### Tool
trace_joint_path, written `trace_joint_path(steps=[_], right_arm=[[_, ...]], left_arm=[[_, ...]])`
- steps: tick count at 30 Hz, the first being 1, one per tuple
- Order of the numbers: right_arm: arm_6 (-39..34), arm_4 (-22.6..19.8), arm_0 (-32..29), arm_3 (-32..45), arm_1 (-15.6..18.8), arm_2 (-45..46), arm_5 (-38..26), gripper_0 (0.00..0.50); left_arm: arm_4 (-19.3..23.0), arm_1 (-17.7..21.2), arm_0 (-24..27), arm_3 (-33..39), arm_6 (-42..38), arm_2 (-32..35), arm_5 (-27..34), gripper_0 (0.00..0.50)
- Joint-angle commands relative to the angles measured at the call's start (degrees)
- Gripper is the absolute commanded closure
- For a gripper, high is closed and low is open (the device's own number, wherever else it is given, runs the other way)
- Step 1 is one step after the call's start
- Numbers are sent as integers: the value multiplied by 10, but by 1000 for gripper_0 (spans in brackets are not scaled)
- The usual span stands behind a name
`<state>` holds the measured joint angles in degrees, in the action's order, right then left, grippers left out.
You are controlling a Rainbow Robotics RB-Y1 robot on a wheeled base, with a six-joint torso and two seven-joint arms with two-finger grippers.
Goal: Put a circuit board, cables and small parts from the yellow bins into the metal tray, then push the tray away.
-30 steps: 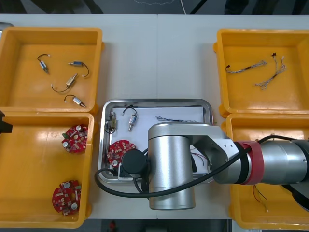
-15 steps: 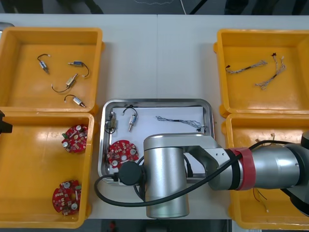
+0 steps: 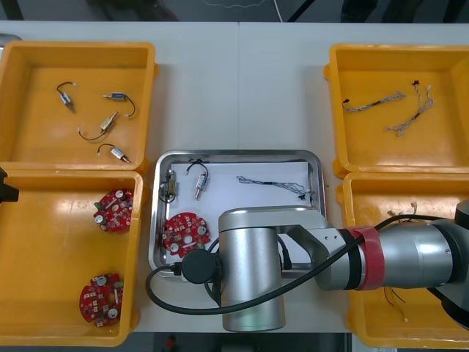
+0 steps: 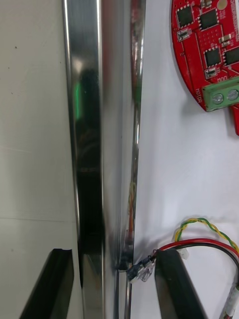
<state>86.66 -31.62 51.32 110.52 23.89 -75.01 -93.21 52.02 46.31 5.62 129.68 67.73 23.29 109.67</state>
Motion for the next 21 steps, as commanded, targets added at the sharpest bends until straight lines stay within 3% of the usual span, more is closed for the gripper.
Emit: trace_joint_path(steps=[1,2,3,5,21], right_arm=[[-19,5,-5,7,-17,-8,5,314],[-20,8,-5,8,-17,-8,6,408],[-22,10,-5,12,-17,-8,6,461],[-24,12,-5,15,-17,-8,6,500],[-19,30,17,14,14,10,14,500]], left_arm=[[4,26,-11,18,10,16,3,0],[4,26,-11,18,10,16,3,0],[4,26,-11,18,10,16,3,0],[4,26,-11,18,10,16,3,0],[4,26,-11,18,10,16,3,0]])
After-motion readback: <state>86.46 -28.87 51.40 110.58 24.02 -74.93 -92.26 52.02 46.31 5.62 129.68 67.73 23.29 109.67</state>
